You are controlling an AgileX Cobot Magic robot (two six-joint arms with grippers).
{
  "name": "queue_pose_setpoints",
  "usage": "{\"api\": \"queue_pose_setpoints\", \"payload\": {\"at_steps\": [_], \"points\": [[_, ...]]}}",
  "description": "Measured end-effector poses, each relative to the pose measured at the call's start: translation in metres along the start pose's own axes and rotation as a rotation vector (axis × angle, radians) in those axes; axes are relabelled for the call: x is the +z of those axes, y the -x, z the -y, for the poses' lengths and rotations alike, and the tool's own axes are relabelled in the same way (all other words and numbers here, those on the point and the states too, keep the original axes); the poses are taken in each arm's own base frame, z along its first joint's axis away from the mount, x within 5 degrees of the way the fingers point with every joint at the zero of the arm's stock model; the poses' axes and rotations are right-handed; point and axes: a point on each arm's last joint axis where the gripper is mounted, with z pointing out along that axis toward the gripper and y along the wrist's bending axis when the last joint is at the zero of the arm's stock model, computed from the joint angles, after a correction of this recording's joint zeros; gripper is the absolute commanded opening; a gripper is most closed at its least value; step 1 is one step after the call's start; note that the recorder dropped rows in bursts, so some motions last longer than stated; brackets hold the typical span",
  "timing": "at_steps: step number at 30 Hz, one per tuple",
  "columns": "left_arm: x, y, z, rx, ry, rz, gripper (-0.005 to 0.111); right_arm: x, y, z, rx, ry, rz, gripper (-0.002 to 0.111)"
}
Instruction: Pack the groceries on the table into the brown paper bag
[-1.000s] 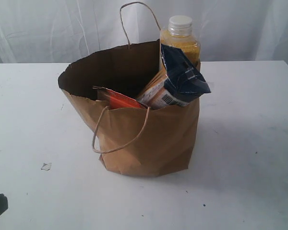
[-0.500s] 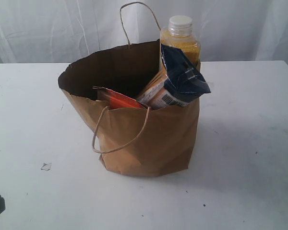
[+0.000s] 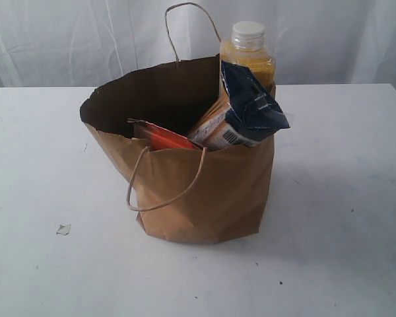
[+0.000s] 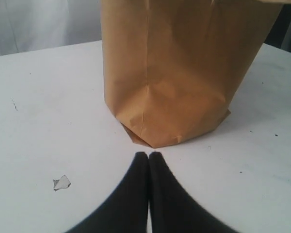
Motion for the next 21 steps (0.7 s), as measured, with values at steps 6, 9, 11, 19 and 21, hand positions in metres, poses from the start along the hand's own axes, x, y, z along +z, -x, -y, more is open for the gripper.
{"api": "queue_pose_setpoints", "payload": {"at_steps": [6,9,11,19,21], "points": [[-0.002,0.001,-0.002,-0.003,0.029,0.031,0.000,0.000,0.000,0.000,0.000,0.000,0.000,0.000],[-0.002,0.002,-0.004,-0.009,0.065,0.034,0.000,0.000,0.000,0.000,0.000,0.000,0.000,0.000],[-0.002,0.002,-0.006,-0.015,0.106,0.037,0.000,0.000,0.000,0.000,0.000,0.000,0.000,0.000],[-0.004,0.002,-0.015,-0.038,0.260,0.049,0.000,0.000,0.000,0.000,0.000,0.000,0.000,0.000],[-0.004,0.002,-0.017,-0.042,0.291,0.052,0.000,0.000,0.000,0.000,0.000,0.000,0.000,0.000]]}}
